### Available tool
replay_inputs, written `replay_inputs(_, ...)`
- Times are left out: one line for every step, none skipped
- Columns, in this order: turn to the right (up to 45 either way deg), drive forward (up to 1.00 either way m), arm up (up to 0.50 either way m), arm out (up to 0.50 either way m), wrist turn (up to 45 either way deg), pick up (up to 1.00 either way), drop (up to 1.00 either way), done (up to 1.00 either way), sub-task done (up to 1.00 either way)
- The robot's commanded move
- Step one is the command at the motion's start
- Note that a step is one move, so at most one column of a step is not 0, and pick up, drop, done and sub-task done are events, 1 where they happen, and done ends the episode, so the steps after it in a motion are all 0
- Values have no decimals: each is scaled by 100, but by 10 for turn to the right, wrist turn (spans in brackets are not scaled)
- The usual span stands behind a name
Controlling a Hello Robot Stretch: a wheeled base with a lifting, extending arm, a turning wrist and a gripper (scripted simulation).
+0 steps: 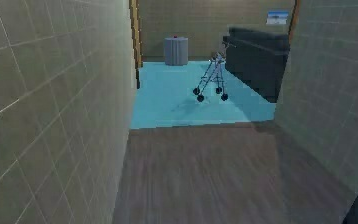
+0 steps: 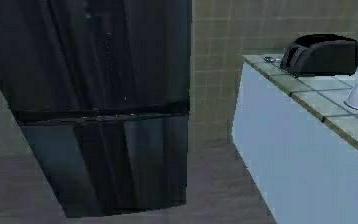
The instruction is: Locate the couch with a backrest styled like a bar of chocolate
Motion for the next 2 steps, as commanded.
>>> replay_inputs(0, 100, 0, 0, 0, 0, 0, 0, 0)
replay_inputs(-30, 0, 0, 0, 0, 0, 0, 0, 0)
